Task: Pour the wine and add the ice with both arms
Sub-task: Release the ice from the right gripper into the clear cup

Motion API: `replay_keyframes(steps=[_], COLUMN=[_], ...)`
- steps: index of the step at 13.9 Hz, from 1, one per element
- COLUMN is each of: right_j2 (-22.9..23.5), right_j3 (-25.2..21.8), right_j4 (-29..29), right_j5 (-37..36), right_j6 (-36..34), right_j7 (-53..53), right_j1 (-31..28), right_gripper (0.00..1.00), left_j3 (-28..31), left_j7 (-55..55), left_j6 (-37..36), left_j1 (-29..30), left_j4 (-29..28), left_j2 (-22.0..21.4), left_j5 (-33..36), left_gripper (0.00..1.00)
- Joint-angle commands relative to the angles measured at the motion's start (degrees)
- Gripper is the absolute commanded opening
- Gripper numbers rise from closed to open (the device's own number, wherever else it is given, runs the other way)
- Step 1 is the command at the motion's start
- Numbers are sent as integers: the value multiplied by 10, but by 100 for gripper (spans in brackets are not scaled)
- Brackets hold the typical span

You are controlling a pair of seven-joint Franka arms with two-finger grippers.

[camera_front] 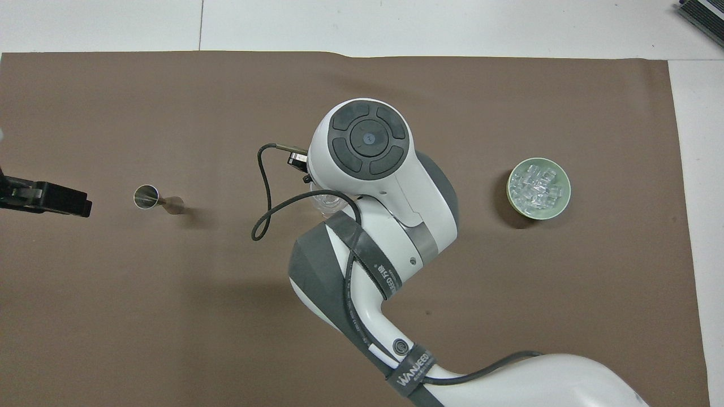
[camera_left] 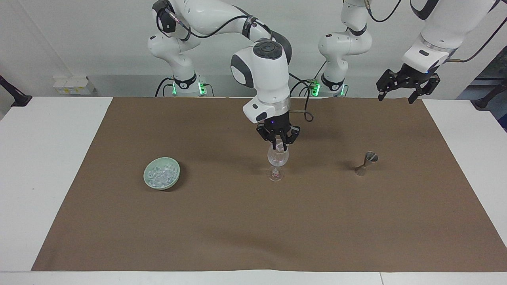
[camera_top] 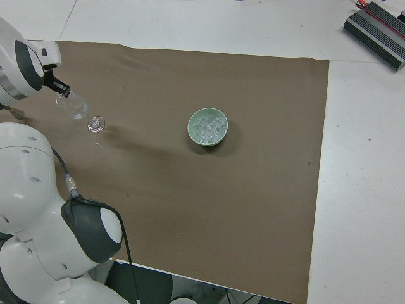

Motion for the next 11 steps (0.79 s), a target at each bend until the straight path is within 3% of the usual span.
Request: replay_keyframes(steps=[1, 11], right_j2=[4, -2], right_j3=[2, 3], right_j4=[10, -9], right_j5=[-14, -13], right_j6=[-10, -28], right_j7=[11, 5], right_j1=[2, 3], right_gripper=[0, 0], left_j3=[0, 0], left_j7=[9, 9], left_j6=[-7, -7], left_j1=[2, 2], left_j4=[-3, -3], left_j2=[-9, -9], left_j5=[4, 4], left_gripper=[100, 100])
